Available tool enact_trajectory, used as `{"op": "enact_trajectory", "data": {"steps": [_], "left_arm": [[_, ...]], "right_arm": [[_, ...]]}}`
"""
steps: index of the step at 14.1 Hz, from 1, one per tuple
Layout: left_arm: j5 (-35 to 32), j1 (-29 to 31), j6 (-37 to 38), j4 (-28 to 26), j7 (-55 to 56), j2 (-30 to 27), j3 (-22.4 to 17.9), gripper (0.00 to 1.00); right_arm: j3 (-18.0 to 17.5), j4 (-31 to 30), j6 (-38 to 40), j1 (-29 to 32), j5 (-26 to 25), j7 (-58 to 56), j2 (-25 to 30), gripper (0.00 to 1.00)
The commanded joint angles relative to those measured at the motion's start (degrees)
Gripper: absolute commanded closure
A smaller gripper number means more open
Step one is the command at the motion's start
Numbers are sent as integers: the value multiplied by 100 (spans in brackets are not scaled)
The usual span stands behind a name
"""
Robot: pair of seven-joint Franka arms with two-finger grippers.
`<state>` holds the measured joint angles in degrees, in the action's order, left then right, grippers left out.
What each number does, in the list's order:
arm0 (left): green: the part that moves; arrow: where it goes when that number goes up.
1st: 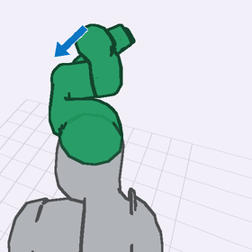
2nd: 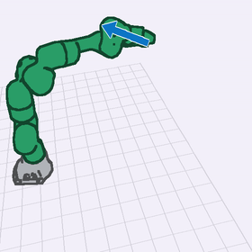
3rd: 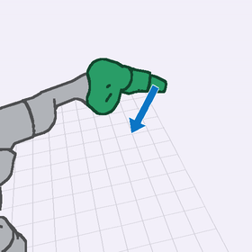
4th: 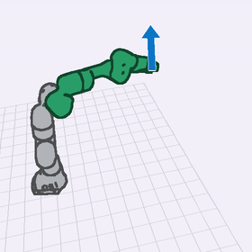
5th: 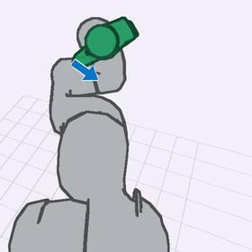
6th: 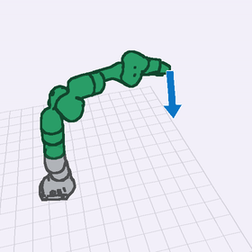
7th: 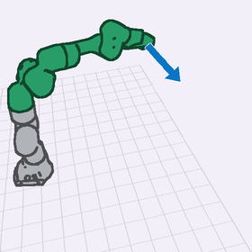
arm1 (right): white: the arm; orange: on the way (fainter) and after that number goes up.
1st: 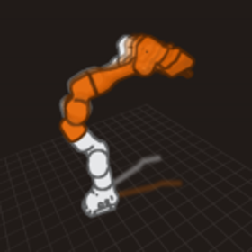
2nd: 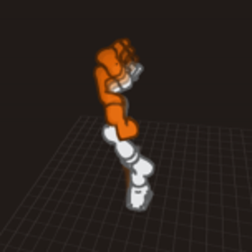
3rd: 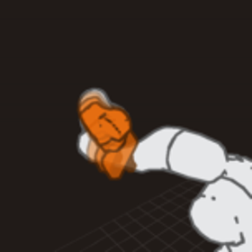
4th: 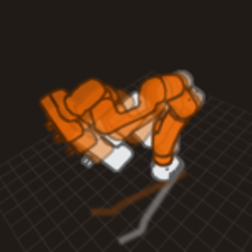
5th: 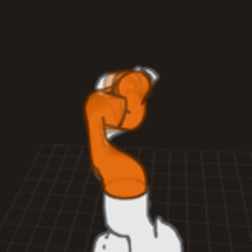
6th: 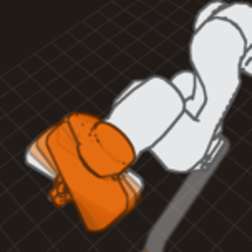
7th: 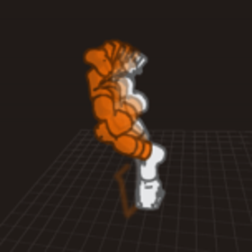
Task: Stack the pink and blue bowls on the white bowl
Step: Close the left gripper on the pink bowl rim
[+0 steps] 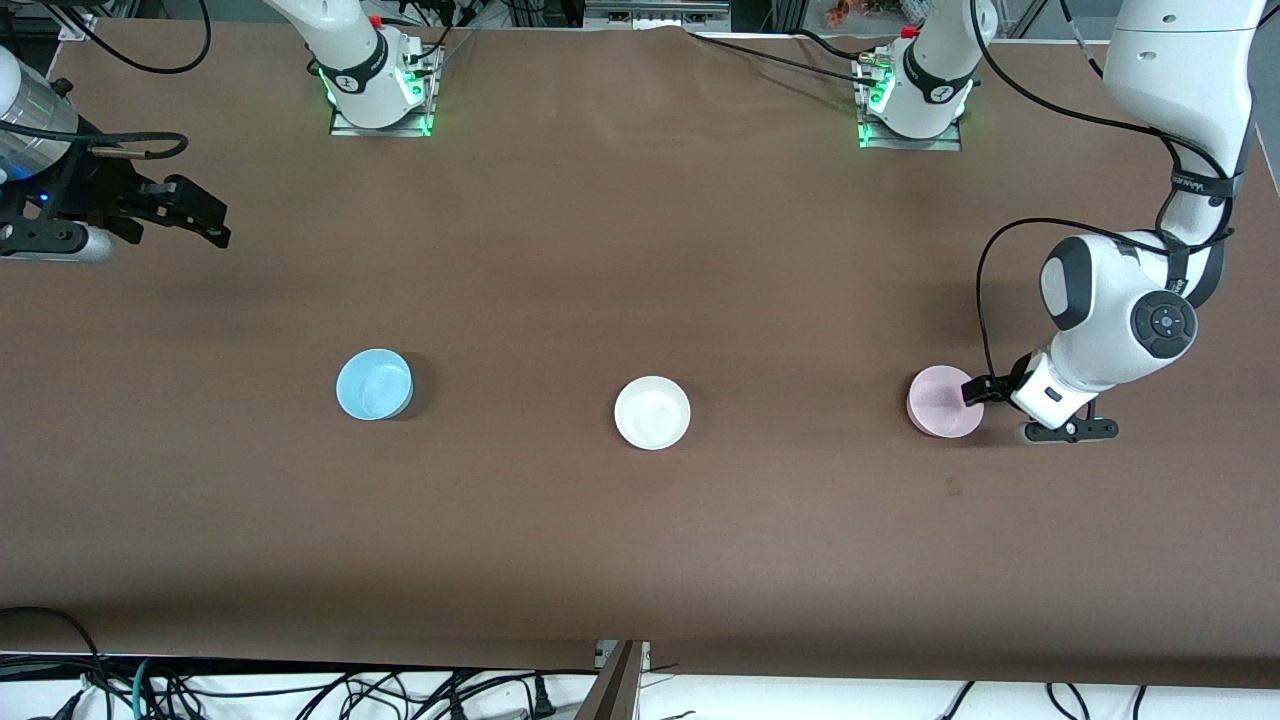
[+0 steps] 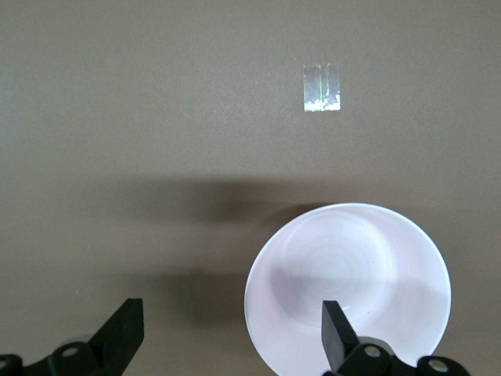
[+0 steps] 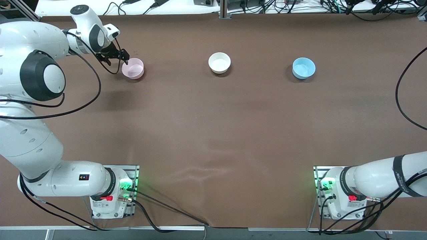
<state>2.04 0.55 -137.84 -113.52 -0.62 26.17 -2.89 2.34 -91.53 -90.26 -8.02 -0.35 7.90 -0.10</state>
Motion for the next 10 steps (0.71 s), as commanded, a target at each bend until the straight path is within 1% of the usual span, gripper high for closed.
{"op": "enact_trajectory", "data": {"steps": [1,3,5,6,10], "left_arm": [[-133,24,-409,-363,-70,-94,34,1],[-133,24,-507,-434,-70,-86,43,2],[-133,6,-507,-452,-70,-77,51,8],[-133,-2,-507,-452,-70,-42,51,12],[-133,-3,-568,-443,-61,-7,60,23]], "right_arm": [[-5,109,88,2,-36,10,-17,0],[-5,109,88,11,-36,1,-25,0],[-5,109,88,2,-36,1,-17,0],[-5,109,88,2,-36,1,-17,0],[-5,109,88,2,-36,-7,-17,0]]}}
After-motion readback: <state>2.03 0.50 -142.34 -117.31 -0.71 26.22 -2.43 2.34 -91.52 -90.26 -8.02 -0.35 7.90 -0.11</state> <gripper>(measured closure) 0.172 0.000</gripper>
